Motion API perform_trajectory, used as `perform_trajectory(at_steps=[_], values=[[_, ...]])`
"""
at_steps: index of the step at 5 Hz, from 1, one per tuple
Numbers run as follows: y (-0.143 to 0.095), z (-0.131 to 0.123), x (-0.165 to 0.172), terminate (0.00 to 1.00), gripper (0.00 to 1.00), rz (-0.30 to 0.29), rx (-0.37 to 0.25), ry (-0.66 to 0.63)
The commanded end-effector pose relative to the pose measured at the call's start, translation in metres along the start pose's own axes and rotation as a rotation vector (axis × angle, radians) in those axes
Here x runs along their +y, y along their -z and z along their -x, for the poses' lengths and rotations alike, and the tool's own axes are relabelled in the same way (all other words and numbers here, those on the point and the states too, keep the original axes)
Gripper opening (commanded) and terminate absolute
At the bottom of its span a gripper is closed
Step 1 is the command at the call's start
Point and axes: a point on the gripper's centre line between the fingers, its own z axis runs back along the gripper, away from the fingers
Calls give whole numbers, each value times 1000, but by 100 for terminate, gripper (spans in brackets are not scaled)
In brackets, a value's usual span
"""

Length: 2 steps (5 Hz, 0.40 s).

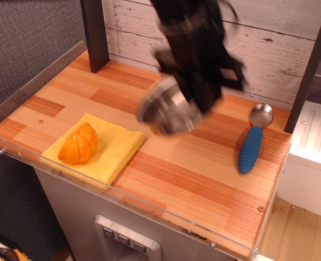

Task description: Place the pot above the yellow towel

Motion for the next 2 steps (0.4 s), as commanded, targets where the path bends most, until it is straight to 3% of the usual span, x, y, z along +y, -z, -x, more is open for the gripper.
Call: perform_trajectory(at_steps=[1, 2], values=[[-21, -31, 92, 0, 0, -158, -45, -145], [-4, -38, 114, 0, 0, -194, -9, -186]])
